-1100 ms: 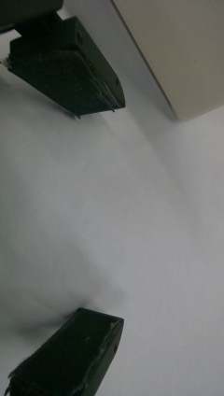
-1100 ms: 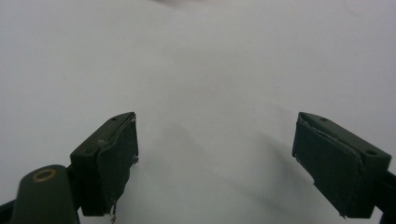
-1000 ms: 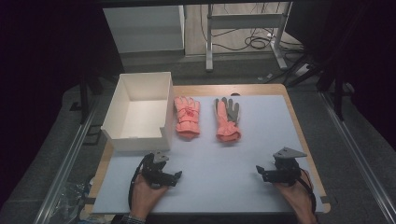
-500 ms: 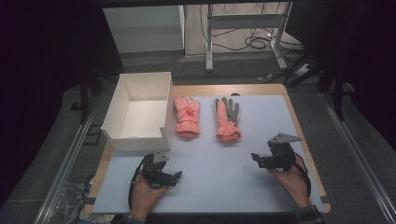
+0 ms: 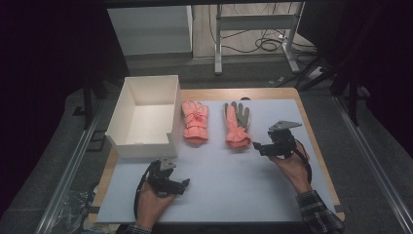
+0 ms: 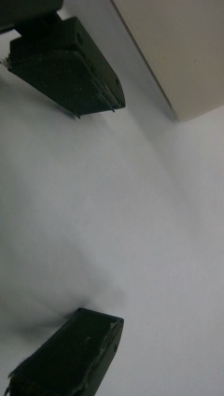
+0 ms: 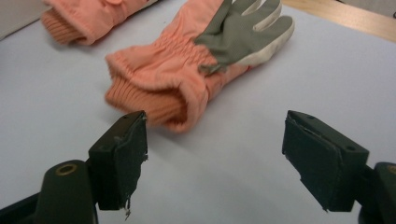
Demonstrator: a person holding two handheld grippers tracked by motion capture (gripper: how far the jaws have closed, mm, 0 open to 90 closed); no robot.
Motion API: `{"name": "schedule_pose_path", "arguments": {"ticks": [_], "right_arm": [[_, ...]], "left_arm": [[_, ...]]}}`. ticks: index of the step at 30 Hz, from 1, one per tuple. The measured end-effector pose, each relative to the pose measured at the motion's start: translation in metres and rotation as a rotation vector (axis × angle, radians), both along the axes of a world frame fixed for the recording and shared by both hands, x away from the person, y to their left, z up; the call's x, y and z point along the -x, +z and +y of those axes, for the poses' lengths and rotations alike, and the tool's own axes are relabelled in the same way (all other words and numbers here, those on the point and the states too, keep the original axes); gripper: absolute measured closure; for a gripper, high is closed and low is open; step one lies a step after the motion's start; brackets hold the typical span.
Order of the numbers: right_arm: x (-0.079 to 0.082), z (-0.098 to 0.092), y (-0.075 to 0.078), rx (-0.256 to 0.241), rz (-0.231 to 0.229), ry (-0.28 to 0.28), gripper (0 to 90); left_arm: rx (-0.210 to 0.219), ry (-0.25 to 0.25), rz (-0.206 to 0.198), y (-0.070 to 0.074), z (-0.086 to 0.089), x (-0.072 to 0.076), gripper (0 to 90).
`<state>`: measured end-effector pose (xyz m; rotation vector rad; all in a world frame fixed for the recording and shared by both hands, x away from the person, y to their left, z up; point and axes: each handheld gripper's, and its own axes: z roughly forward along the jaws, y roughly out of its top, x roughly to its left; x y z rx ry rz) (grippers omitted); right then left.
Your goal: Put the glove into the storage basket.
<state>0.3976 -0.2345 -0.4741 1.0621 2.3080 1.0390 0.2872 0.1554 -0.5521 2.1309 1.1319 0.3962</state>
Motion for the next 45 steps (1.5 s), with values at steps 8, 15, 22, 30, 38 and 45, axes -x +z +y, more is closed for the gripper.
{"name": "schedule_pose_path", "arguments": {"ticks": [8,15,22,30,38,45], "right_arm": [[-0.032,0.011,0.003,-0.024,0.023,0.004,34.1],[-0.058,0.027,0.006,-0.026,0.029,0.019,48.0],[-0.079,0.043,0.002,0.008,0.037,0.015,56.8],[-0.099,0.058,-0.007,0.032,0.049,0.023,60.4],[-0.114,0.063,-0.023,0.034,0.107,0.002,65.3],[-0.117,0.059,-0.032,0.0,0.143,-0.021,83.0]], "left_arm": [[0.0,0.0,0.0,0.0,0.0,0.0,0.6],[0.001,0.0,-0.001,0.0,0.0,0.0,0.6],[0.001,0.0,-0.001,0.0,0.0,0.0,0.6],[0.001,0.0,-0.001,0.0,0.0,0.0,0.6],[0.002,0.0,-0.001,0.0,0.0,0.0,0.6],[0.002,0.0,-0.001,0.0,0.0,0.0,0.6]]}}
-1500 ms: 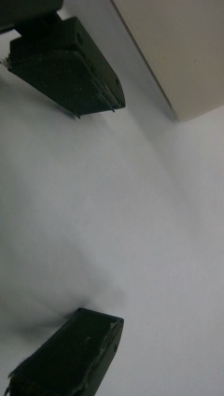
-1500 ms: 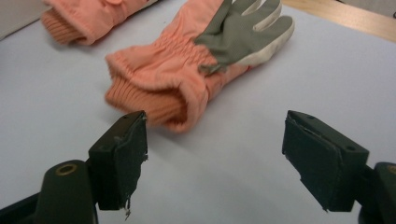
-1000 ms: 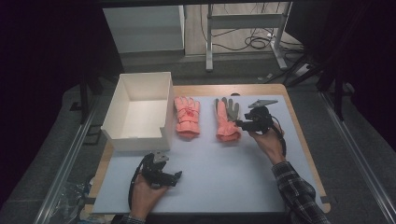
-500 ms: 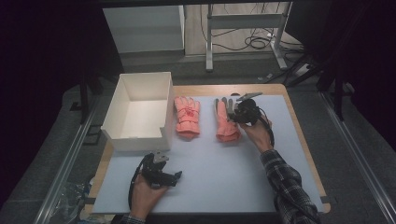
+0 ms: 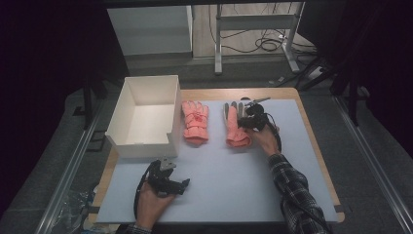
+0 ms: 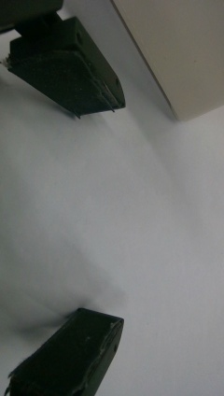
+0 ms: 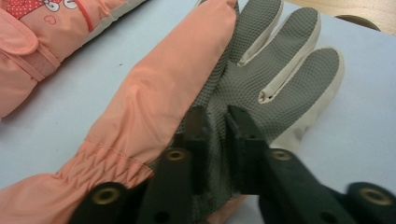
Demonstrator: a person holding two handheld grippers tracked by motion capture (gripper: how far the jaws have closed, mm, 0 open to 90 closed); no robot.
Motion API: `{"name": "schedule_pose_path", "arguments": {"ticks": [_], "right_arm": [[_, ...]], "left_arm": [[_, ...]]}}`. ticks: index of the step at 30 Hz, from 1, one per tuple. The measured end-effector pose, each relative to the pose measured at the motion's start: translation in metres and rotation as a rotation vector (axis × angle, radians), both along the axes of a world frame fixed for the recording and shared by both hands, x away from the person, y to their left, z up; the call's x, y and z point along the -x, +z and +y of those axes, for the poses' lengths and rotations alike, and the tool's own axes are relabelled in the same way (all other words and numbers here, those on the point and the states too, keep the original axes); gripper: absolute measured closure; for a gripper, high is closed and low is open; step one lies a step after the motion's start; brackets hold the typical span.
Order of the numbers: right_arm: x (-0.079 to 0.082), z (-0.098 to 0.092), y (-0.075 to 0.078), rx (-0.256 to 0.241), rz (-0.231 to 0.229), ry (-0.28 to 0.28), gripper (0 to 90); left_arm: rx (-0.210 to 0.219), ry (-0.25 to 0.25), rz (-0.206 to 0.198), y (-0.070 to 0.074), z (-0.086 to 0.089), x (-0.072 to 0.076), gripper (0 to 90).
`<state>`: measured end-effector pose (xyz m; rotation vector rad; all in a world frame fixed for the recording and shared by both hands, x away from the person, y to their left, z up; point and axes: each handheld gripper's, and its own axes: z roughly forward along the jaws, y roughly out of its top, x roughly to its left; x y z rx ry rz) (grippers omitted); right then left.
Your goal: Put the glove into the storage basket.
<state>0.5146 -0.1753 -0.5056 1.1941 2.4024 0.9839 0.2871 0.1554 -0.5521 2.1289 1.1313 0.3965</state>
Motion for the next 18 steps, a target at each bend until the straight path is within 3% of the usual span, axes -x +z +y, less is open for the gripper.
{"name": "schedule_pose_path", "arguments": {"ticks": [5,9,18], "right_arm": [[0.003,0.003,0.004,0.003,-0.012,-0.013,88.4],[0.006,0.002,0.012,-0.043,0.005,-0.034,88.7],[0.025,0.001,0.029,-0.085,-0.006,-0.035,88.7]], "left_arm": [[0.0,0.0,0.0,0.0,0.0,0.0,0.6],[0.0,0.0,0.0,0.0,0.0,0.0,0.6],[-0.001,0.0,0.0,0.0,0.0,0.0,0.6]]}}
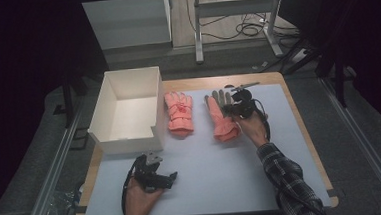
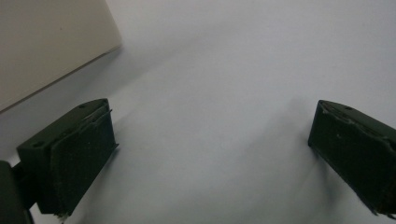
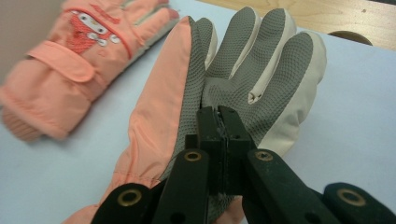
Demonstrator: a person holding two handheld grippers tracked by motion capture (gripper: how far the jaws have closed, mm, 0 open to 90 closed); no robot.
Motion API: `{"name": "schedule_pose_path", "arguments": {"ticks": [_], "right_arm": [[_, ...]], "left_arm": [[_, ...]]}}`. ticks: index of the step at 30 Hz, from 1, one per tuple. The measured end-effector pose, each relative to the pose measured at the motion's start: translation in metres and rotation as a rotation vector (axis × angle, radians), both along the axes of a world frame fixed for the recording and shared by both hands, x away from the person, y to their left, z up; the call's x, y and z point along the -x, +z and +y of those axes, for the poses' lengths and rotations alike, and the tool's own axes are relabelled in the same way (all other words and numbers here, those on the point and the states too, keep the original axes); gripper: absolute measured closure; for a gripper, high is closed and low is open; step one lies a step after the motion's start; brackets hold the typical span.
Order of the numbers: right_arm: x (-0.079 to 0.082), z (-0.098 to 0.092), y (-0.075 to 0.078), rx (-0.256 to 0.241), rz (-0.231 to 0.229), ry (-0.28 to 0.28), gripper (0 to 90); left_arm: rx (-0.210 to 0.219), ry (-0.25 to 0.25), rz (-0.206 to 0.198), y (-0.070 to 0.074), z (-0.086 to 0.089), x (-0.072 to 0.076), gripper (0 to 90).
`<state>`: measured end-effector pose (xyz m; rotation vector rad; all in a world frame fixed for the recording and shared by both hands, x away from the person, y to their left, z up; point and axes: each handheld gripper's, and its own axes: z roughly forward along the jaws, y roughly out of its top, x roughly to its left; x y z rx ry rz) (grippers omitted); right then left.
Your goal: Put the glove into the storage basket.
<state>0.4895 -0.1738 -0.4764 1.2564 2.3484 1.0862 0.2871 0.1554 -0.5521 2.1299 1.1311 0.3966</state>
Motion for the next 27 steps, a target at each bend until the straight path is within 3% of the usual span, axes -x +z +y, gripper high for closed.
{"name": "schedule_pose_path", "arguments": {"ticks": [5,14,15,16,17,21,27], "right_arm": [[0.025,-0.005,0.012,-0.055,0.01,0.005,88.7],[0.075,-0.008,0.02,-0.096,0.013,0.027,88.6],[0.088,-0.009,0.019,-0.108,0.013,0.028,88.6],[0.088,-0.009,0.019,-0.108,0.013,0.028,88.6],[0.101,-0.009,0.017,-0.11,0.01,0.027,88.6],[0.121,-0.01,0.01,-0.11,0.011,0.015,88.6],[0.13,-0.01,-0.011,-0.105,0.021,-0.014,88.5]], "left_arm": [[0.0,0.0,0.0,0.0,0.0,0.0,0.6],[-0.001,0.0,0.001,0.0,0.0,0.0,0.6],[-0.001,0.0,0.001,0.0,0.0,0.0,0.6],[-0.001,0.0,0.001,0.0,0.0,0.0,0.6],[-0.002,0.0,0.0,0.0,0.0,0.0,0.6],[-0.001,0.0,0.0,0.0,0.0,0.0,0.6],[-0.002,0.001,0.001,0.0,0.0,0.0,0.6]]}}
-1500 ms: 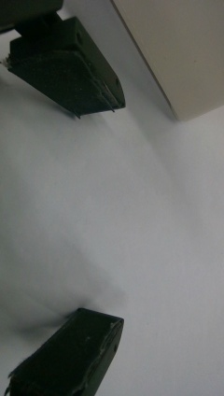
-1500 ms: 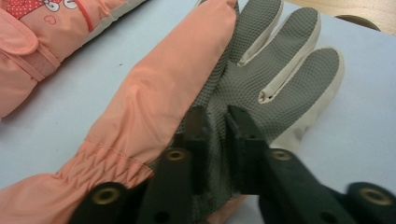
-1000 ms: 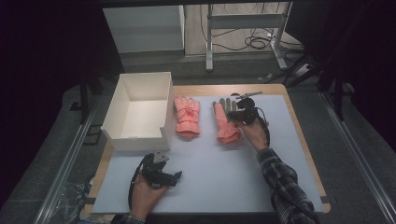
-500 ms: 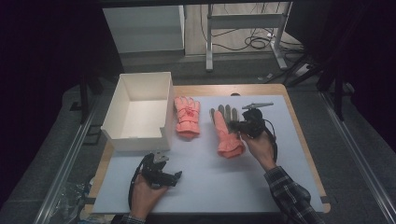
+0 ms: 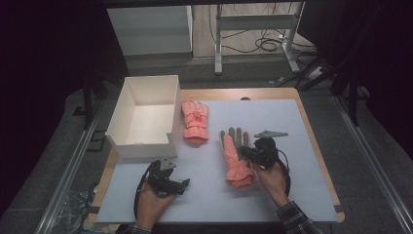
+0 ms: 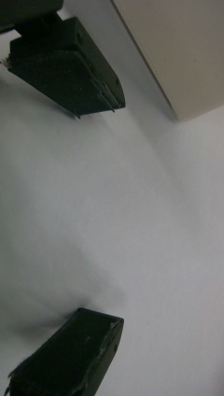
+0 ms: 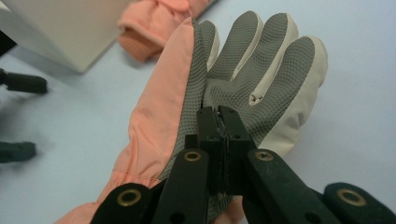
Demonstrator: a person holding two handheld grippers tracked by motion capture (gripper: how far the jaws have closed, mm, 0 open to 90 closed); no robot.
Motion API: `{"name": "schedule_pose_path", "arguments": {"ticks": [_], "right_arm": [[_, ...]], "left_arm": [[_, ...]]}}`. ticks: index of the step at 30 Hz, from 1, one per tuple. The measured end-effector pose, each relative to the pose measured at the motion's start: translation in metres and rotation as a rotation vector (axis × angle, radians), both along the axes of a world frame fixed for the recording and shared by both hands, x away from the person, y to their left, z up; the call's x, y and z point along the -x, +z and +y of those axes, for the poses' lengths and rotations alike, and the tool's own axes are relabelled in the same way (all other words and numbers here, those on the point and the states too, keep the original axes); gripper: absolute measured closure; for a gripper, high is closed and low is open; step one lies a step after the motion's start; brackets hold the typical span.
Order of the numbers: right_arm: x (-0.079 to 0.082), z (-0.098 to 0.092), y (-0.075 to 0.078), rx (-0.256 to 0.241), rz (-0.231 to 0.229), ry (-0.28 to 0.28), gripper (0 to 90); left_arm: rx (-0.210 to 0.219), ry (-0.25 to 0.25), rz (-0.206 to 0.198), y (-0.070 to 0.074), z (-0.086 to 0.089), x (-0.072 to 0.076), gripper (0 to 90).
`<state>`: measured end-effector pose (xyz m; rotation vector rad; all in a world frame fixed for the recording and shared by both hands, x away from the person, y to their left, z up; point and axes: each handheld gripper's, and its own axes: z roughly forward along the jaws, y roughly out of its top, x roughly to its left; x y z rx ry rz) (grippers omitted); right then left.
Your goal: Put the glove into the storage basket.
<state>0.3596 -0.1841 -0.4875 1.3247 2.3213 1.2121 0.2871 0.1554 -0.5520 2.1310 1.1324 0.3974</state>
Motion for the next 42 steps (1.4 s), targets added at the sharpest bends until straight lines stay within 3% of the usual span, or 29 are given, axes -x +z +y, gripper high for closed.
{"name": "schedule_pose_path", "arguments": {"ticks": [2,5,6,8,11,15,18,21,26,31,37,42], "right_arm": [[0.0,0.001,-0.015,0.027,0.006,-0.007,87.8],[0.0,-0.001,-0.019,0.028,-0.009,-0.01,84.3],[0.0,-0.001,-0.018,0.035,-0.006,-0.001,81.0],[0.001,-0.002,-0.011,0.084,-0.05,0.009,70.8],[0.006,-0.006,-0.001,0.116,-0.086,0.018,67.6],[0.011,-0.016,0.003,0.132,-0.101,0.026,69.1],[0.02,-0.032,-0.002,0.151,-0.083,0.057,81.0],[0.025,-0.039,-0.007,0.144,-0.063,0.078,86.6],[0.043,-0.048,-0.02,0.124,-0.025,0.128,88.7],[0.06,-0.045,-0.029,0.131,-0.03,0.162,88.3],[0.068,-0.036,-0.032,0.11,-0.022,0.195,88.2],[0.069,-0.029,-0.033,0.126,-0.026,0.221,86.9]], "left_arm": [[0.0,0.0,0.0,0.0,0.0,0.0,0.6],[0.0,0.0,0.0,0.0,0.0,0.0,0.6],[0.0,0.0,0.0,0.0,0.0,0.0,0.6],[0.0,0.0,0.0,0.0,0.0,0.0,0.6],[0.0,0.0,0.0,0.0,0.0,0.0,0.6],[0.0,0.0,0.0,0.0,0.0,0.0,0.6],[0.0,0.0,0.0,0.0,0.0,0.0,0.6],[0.0,0.0,0.0,0.0,0.0,0.0,0.6],[0.0,0.0,0.0,0.0,0.0,0.0,0.6],[0.0,0.001,0.0,0.0,0.0,0.0,0.6],[-0.002,-0.001,-0.002,0.0,0.0,0.0,0.6],[-0.002,-0.001,-0.002,0.0,0.0,0.0,0.6]]}}
